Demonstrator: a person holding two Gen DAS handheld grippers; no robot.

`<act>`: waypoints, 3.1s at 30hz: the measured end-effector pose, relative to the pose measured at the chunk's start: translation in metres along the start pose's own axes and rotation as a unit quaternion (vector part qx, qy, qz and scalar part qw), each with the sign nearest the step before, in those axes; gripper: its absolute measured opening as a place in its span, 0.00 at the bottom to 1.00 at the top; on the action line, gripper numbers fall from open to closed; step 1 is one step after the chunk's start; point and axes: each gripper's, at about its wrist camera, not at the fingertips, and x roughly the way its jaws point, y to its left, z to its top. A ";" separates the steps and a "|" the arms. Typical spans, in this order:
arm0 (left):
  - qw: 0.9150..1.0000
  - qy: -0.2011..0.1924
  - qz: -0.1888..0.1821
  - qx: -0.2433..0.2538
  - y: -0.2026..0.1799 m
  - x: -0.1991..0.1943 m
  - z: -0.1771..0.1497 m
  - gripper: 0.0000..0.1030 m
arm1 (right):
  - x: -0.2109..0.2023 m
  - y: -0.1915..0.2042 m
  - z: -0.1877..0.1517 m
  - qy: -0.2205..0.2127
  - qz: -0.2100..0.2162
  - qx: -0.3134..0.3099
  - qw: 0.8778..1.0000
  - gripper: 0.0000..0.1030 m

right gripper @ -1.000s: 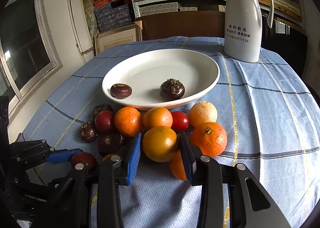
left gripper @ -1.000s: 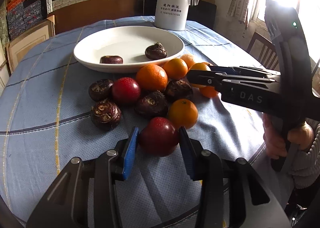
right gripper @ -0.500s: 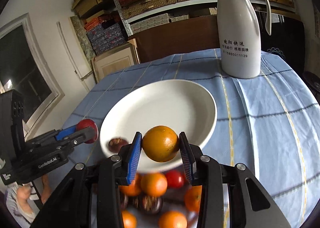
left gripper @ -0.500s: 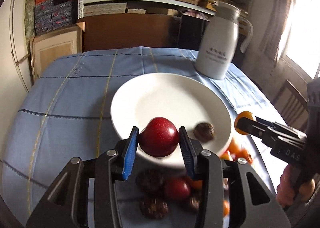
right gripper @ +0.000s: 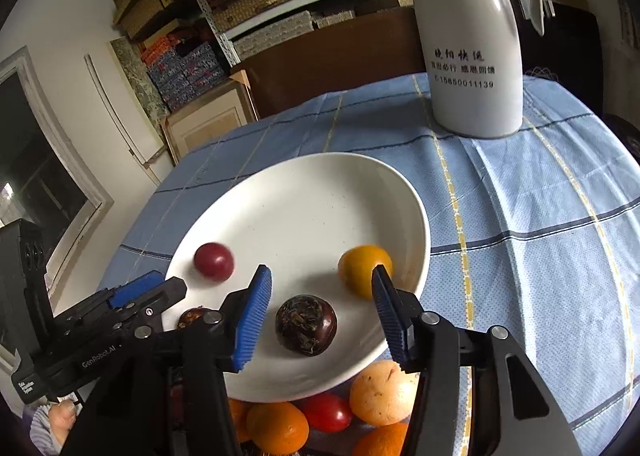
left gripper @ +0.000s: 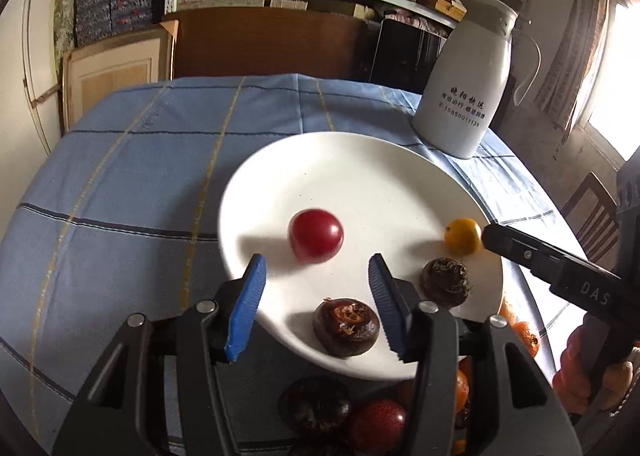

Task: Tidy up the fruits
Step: 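Lift both held fruits onto the white plate and open both grippers, then grasp a large orange with the right gripper while the left gripper grasps a mandarin, then carry the orange and mandarin onto the white plate and open both grippers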

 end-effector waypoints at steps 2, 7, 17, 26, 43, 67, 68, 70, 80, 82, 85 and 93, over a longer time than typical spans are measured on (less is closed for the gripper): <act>1.000 -0.002 -0.004 -0.004 0.003 -0.008 -0.007 0.51 | -0.008 0.001 -0.005 -0.003 0.003 -0.005 1.000 0.52; 1.000 -0.003 0.001 -0.013 0.009 -0.027 -0.031 0.55 | -0.026 0.003 -0.025 -0.001 0.009 -0.016 1.000 0.52; 0.999 -0.011 0.029 -0.007 0.012 -0.070 -0.091 0.75 | -0.074 0.004 -0.083 -0.011 0.005 -0.036 0.999 0.52; 0.999 -0.012 0.035 -0.003 0.011 -0.077 -0.098 0.78 | -0.055 0.035 -0.090 0.006 -0.018 -0.113 0.993 0.43; 0.998 -0.025 0.015 0.053 -0.019 -0.078 -0.100 0.78 | -0.026 0.043 -0.078 0.042 -0.017 -0.107 0.993 0.36; 0.990 0.049 0.026 0.130 -0.101 -0.010 -0.072 0.60 | -0.082 -0.025 -0.050 -0.035 0.042 0.042 0.998 0.37; 0.989 0.051 0.033 0.138 -0.103 -0.008 -0.073 0.60 | -0.082 -0.026 -0.050 -0.034 0.043 0.044 0.998 0.37; 0.986 0.050 0.041 0.151 -0.105 -0.008 -0.076 0.60 | -0.081 -0.027 -0.051 -0.032 0.046 0.046 0.997 0.37; 0.986 0.052 0.037 0.157 -0.101 -0.012 -0.079 0.44 | -0.080 -0.032 -0.051 -0.031 0.046 0.056 0.997 0.37; 0.987 0.055 0.027 0.146 -0.098 -0.015 -0.079 0.44 | -0.080 -0.032 -0.051 -0.030 0.046 0.057 0.997 0.37; 0.988 0.054 0.015 0.143 -0.098 -0.024 -0.088 0.43 | -0.080 -0.032 -0.051 -0.031 0.047 0.058 0.997 0.37; 0.995 0.008 -0.022 0.096 -0.083 -0.052 -0.088 0.43 | -0.081 -0.031 -0.052 -0.035 0.048 0.058 0.997 0.37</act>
